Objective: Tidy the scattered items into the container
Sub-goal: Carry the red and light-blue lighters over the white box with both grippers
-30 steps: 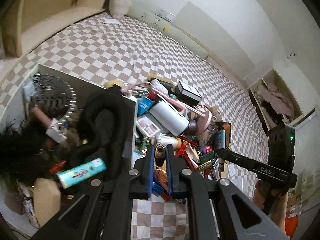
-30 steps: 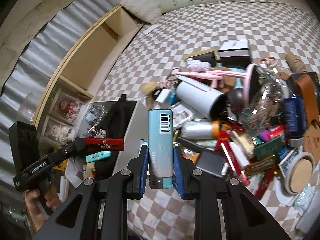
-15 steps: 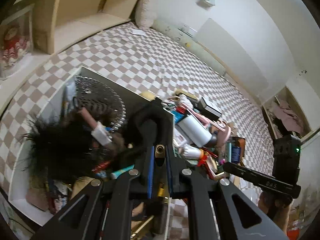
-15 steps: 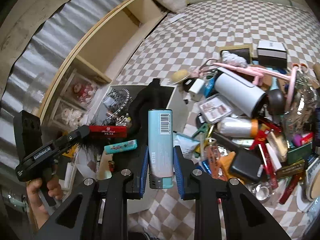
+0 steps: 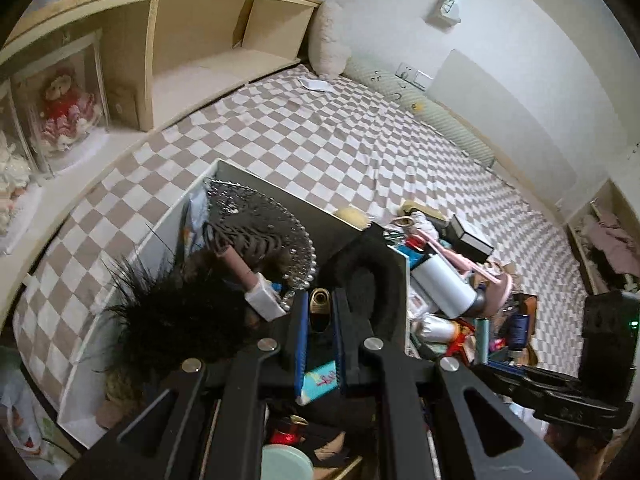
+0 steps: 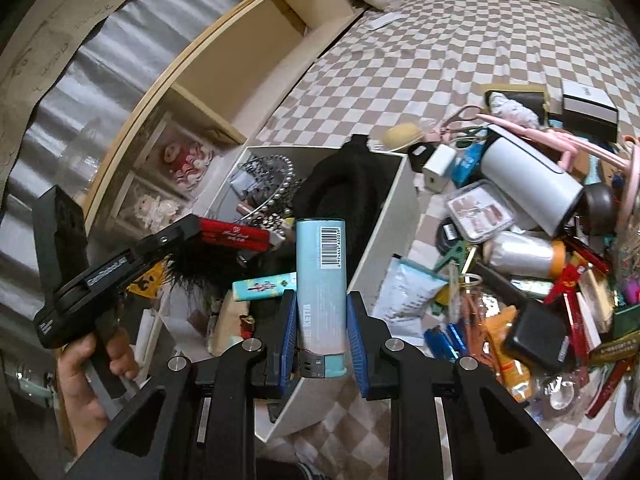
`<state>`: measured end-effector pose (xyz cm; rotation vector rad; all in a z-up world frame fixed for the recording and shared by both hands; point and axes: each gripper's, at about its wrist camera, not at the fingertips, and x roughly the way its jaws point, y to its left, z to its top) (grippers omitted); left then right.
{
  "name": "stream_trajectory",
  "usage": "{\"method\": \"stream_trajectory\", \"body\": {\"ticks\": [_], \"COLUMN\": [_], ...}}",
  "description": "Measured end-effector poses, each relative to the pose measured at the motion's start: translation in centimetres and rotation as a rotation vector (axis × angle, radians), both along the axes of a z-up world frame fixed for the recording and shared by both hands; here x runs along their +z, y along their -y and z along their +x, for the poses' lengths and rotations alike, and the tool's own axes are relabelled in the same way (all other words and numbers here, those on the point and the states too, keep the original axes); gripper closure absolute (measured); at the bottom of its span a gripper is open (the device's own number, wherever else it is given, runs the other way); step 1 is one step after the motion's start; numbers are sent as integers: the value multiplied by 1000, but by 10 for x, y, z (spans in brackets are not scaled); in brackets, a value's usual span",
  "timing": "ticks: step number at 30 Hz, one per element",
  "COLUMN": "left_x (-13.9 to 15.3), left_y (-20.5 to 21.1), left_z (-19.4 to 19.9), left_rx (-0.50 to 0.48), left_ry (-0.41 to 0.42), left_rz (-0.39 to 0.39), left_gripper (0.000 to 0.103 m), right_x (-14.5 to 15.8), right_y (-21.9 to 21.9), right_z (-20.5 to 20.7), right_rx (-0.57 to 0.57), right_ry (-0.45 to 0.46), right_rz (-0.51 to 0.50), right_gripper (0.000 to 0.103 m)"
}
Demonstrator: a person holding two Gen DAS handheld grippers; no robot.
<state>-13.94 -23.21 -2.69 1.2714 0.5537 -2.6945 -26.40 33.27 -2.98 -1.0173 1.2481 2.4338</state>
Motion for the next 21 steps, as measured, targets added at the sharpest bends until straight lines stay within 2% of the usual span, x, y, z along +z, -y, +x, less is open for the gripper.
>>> {"method": "stream_trajectory", "body": {"ticks": [8,12,16,21], "left_x": [-3,-8,-16,-19], "left_y": [-1,-5,-9,-11], "left_z": [-2,-3,-2,-1], "left_rx": [9,-2,-23,-37], "left_ry": [22,74,120,132], "left_rz": [-118,-183,-201,-218], "left_gripper": [91,91,91,91], "right_x": [6,10,13,12], "right_y": [11,17,21,25], "right_z": [-14,-21,-28,-36], "right_rx": [43,66,81,102], "right_ry": [-32,-52,-64,-62], "right_rz": [1,8,8,13], "right_gripper": [78,78,78,78]}}
